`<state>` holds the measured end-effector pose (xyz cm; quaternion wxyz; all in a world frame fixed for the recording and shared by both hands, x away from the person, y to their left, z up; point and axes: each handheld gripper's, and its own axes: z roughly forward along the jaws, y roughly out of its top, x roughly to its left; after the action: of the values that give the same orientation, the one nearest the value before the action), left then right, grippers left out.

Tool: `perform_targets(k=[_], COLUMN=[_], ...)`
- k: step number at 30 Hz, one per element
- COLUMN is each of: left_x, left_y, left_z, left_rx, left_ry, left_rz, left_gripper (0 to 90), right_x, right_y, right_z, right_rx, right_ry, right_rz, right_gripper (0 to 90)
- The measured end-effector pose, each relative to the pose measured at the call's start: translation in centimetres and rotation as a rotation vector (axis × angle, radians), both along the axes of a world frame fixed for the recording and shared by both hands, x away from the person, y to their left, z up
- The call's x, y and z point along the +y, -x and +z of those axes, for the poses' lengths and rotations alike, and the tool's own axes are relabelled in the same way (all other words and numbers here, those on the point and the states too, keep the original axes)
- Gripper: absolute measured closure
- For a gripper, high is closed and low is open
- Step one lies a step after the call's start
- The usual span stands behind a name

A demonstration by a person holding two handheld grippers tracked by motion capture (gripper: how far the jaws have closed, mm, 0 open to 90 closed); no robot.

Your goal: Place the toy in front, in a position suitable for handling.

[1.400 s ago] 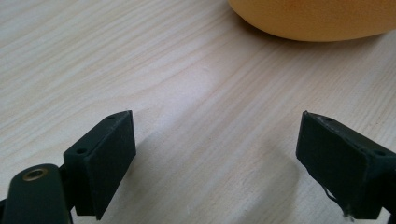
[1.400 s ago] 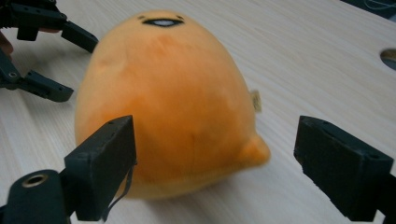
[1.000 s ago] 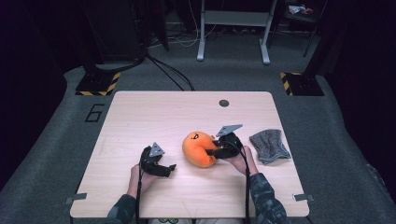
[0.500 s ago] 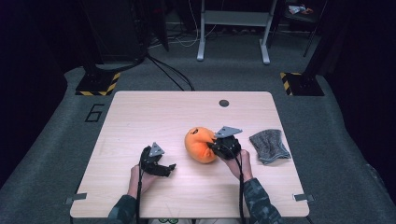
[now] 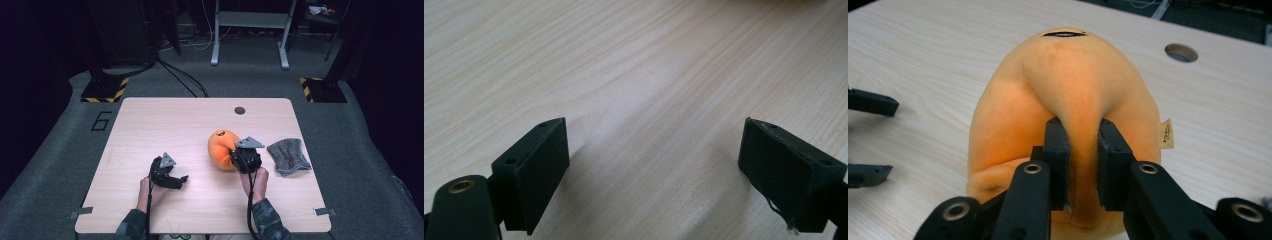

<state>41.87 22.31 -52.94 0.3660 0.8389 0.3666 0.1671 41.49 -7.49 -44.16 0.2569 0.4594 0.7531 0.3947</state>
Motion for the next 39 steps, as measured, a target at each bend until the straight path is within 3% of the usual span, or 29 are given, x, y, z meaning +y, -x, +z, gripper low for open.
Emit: perform_targets(k=[3,4,6,10,13,14,16,20,22,29,34,35,39], left_x=[0.0,0.0,0.0,0.1,0.2,0.4,0.5,-0.2,-1.0,-4.6,-6.8,-7.4,-8.3], left_y=[0.0,0.0,0.0,-0.1,0.0,0.0,0.0,0.4,0.3,-1.1,-2.3,-2.8,-3.4], left_z=[0.0,0.0,0.0,0.0,0.1,0.2,0.4,2.0,2.9,4.6,4.7,4.6,4.4], left_rx=[0.001,0.001,0.0,-0.004,-0.002,-0.01,-0.01,-0.051,-0.062,-0.062,-0.029,0.0,0.042], left_ry=[0.002,0.001,0.0,-0.001,0.009,0.058,0.073,0.089,0.113,0.12,0.13,0.136,0.122], left_rz=[0.002,0.002,0.002,0.004,0.015,0.048,0.057,0.045,0.031,-0.029,-0.063,-0.073,-0.095], left_gripper=[12.5,12.5,12.5,12.3,11.7,11.3,10.7,11.4,11.7,14.0,16.4,17.1,22.3], right_x=[0.3,0.5,0.3,-0.2,-1.5,-1.8,-2.7,-4.2,-4.9,-6.2,-6.4,-6.5,-6.5], right_y=[-0.2,-0.3,-0.2,-0.3,-0.5,-0.6,-1.0,-1.8,-2.3,-4.1,-5.4,-5.7,-6.0], right_z=[-0.9,-2.1,-2.3,-1.9,-0.7,-0.3,0.2,1.0,1.2,1.2,-0.3,-0.6,-1.1], right_rx=[0.025,0.052,0.048,0.058,0.039,0.04,0.046,0.049,0.057,0.088,0.171,0.171,0.215], right_ry=[0.01,0.017,0.016,0.018,0.001,-0.001,-0.002,-0.001,-0.001,0.025,0.013,0.009,-0.03], right_rz=[-0.001,-0.003,-0.001,0.013,0.063,0.06,0.078,0.086,0.087,0.115,0.169,0.189,0.223], right_gripper=[76.6,74.8,69.8,53.4,39.1,35.8,32.0,26.9,26.2,25.4,28.8,30.3,33.7])
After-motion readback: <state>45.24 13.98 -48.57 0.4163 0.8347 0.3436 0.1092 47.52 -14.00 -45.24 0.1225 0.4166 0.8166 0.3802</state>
